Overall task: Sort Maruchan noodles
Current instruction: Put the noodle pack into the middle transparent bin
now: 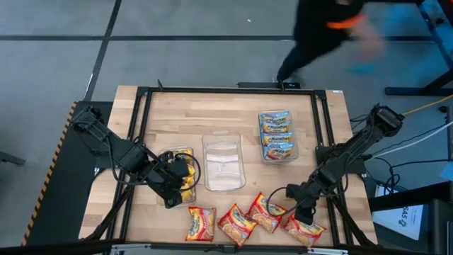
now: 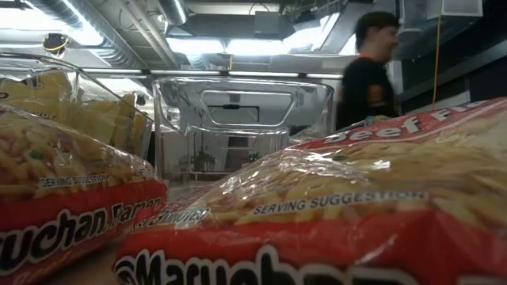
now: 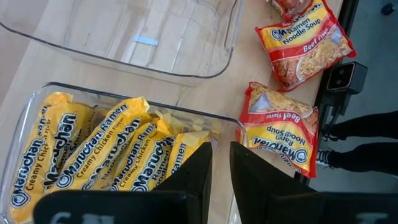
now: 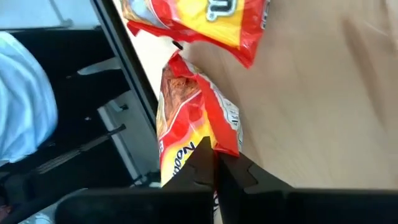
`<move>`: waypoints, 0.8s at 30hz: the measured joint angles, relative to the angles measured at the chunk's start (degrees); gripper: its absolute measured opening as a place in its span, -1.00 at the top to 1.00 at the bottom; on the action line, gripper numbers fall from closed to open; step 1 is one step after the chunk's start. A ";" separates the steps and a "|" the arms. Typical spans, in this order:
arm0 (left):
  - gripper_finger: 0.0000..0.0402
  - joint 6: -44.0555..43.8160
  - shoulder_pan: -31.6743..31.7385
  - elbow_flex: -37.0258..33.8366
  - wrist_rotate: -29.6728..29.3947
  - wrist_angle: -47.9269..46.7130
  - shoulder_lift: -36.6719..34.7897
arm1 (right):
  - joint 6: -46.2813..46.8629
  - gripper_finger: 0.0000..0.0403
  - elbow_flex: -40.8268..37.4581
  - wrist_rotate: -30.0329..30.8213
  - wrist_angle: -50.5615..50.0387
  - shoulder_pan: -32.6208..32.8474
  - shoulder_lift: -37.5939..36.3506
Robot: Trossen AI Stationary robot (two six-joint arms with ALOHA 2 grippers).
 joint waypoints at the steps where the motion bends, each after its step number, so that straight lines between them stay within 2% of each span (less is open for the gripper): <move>1: 0.75 0.00 0.00 0.00 -0.02 0.00 0.00 | -0.57 0.99 1.21 -0.08 -2.70 -0.32 0.00; 9: 0.75 1.49 0.00 0.00 -1.27 -0.07 0.00 | -11.32 0.99 14.32 -0.33 -27.67 -5.41 -0.02; 13: 0.75 1.46 0.00 0.00 -1.28 -0.10 0.00 | -16.93 1.00 22.89 3.32 -37.56 -8.78 -0.04; 19: 0.75 1.42 0.00 0.00 -1.29 -0.20 0.00 | -26.35 1.00 36.97 14.85 -46.52 -14.01 -0.04; 24: 0.75 1.41 0.00 0.00 -1.29 -0.43 0.00 | -36.44 1.00 46.24 27.48 -46.68 -19.51 -0.07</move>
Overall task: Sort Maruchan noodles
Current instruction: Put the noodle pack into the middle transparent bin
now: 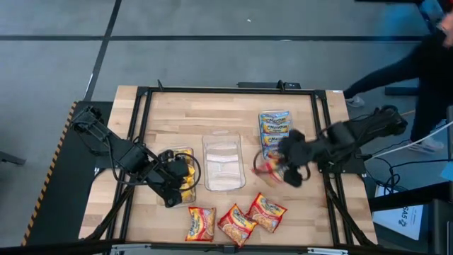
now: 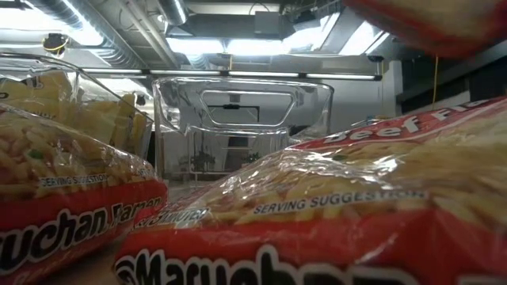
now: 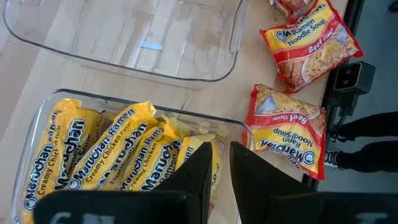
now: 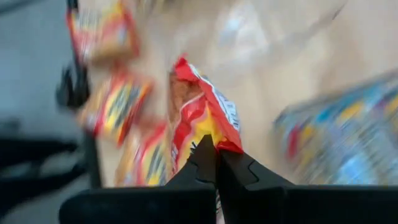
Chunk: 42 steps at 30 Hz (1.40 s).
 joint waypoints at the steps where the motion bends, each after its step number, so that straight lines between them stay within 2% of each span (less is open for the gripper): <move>1: 0.75 -0.01 0.00 0.00 0.00 -0.23 0.00 | -2.08 1.00 1.10 1.79 0.79 -1.22 -0.03; 3: 0.75 -0.01 -0.24 0.00 -0.01 -0.55 0.00 | -6.35 1.00 2.34 3.37 3.76 -4.11 -0.04; 5: 0.75 0.01 -0.61 0.00 -0.04 -0.75 0.00 | -10.44 1.00 2.54 2.38 7.74 -7.16 -0.04; 11: 0.75 0.00 -2.70 0.00 -0.04 -2.09 0.00 | -19.18 1.00 2.63 -3.83 19.68 -15.99 3.21; 16: 0.75 -0.14 -3.89 0.00 0.00 -4.64 0.00 | -23.62 1.00 2.61 -11.81 29.16 -21.46 9.54; 19: 0.75 -0.14 -4.11 0.00 0.00 -4.90 0.00 | -25.24 1.00 2.54 -13.18 32.92 -23.87 13.75; 24: 0.75 0.03 -4.28 0.00 0.07 -5.10 0.00 | -27.09 1.00 2.52 -13.12 34.31 -27.73 18.25; 30: 0.75 0.35 -4.45 0.00 0.13 -5.23 0.00 | -27.09 1.00 2.50 -14.04 34.33 -30.93 19.93; 34: 0.75 2.63 -4.66 0.00 0.17 -5.23 0.00 | -27.06 1.00 2.52 -16.06 33.79 -31.61 20.22; 42: 0.75 3.05 -4.66 0.00 0.12 -5.43 0.00 | -27.09 1.00 2.52 -15.83 28.47 -31.46 20.19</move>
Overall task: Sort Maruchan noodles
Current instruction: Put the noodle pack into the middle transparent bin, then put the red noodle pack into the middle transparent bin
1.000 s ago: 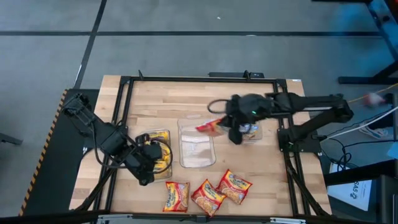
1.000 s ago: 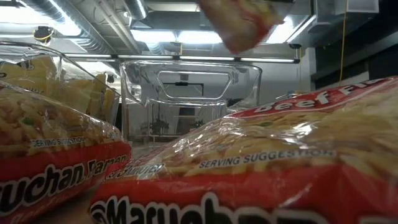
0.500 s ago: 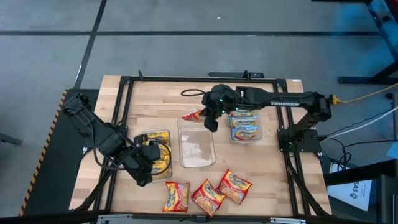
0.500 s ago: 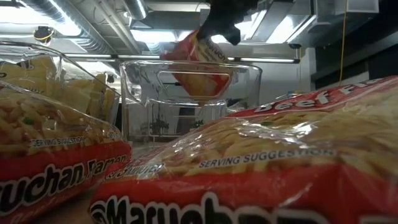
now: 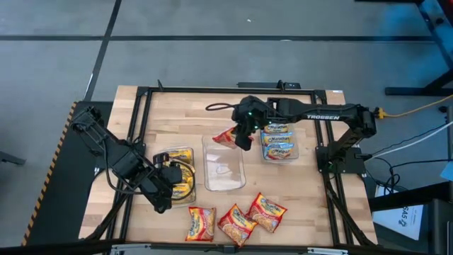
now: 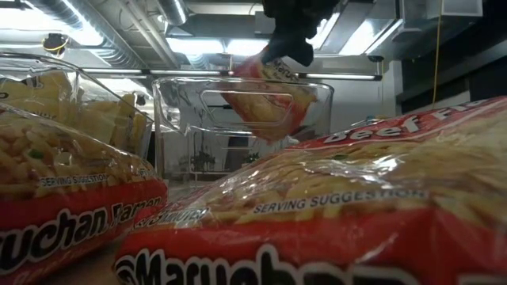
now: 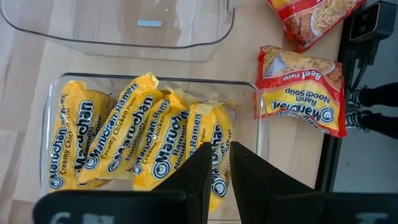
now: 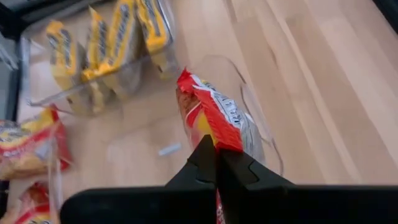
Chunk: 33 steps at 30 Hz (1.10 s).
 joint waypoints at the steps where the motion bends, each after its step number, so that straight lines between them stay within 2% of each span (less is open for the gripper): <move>1: 0.75 0.00 0.00 0.00 -0.03 -0.01 0.00 | -0.02 1.00 0.00 0.43 -0.77 0.00 -0.01; 11: 0.75 -0.07 0.00 0.00 -0.08 0.01 0.00 | -0.01 1.00 0.02 1.20 -0.29 0.02 0.65; 19: 0.75 -0.32 0.00 0.00 -0.13 0.20 -0.02 | 0.08 0.98 0.02 -0.67 0.18 0.02 5.61; 28: 0.75 -0.46 0.00 0.00 -0.22 0.52 -0.02 | -0.14 0.80 0.02 -1.05 5.88 0.04 6.89; 33: 0.75 -0.48 0.00 0.00 -0.27 0.52 -0.02 | -1.05 0.61 0.02 -4.68 10.15 0.00 6.87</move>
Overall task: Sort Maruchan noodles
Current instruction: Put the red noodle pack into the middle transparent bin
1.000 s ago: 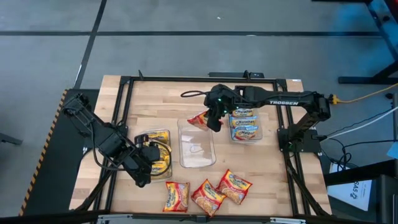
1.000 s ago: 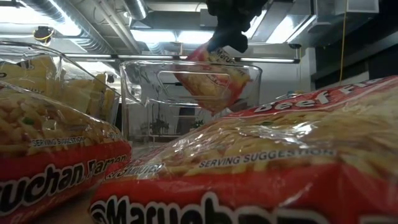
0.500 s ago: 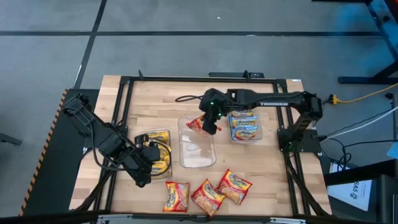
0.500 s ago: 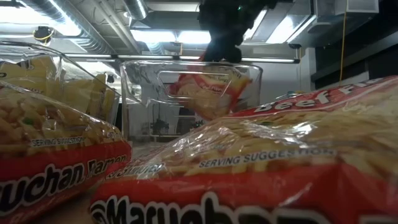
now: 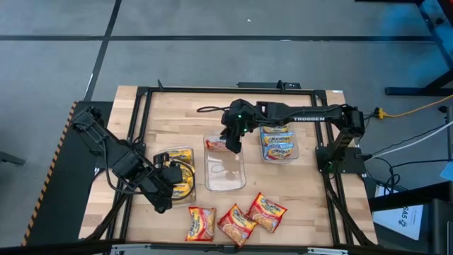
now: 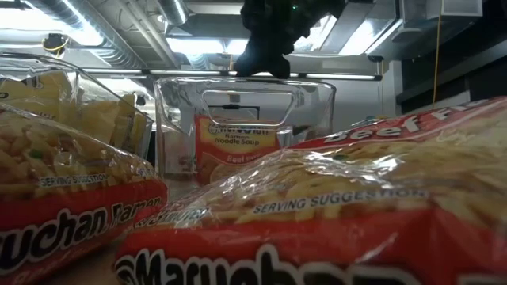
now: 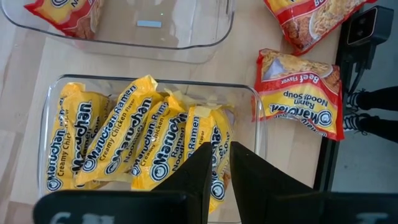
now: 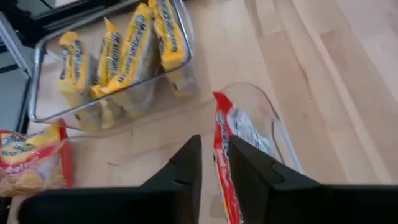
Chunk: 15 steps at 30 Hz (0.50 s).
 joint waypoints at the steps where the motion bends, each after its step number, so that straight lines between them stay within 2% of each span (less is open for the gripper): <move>1: 0.75 -0.02 0.00 0.00 -0.02 0.00 0.00 | 0.04 0.57 0.00 -0.04 0.23 0.02 0.00; 4: 0.75 -0.02 0.00 0.00 -0.02 0.00 0.00 | 1.21 0.48 0.00 -0.49 0.45 0.04 -0.09; 6: 0.75 -0.03 0.00 0.00 -0.02 -0.02 0.00 | 3.62 0.44 0.00 -2.90 0.08 0.01 -0.45; 11: 0.75 -0.04 0.00 0.01 -0.04 0.00 0.00 | 10.41 0.42 0.00 -17.82 -1.37 0.40 -0.52; 15: 0.75 -0.04 0.00 0.00 -0.04 -0.02 0.00 | 13.81 0.42 0.02 -32.28 -10.51 3.04 -0.53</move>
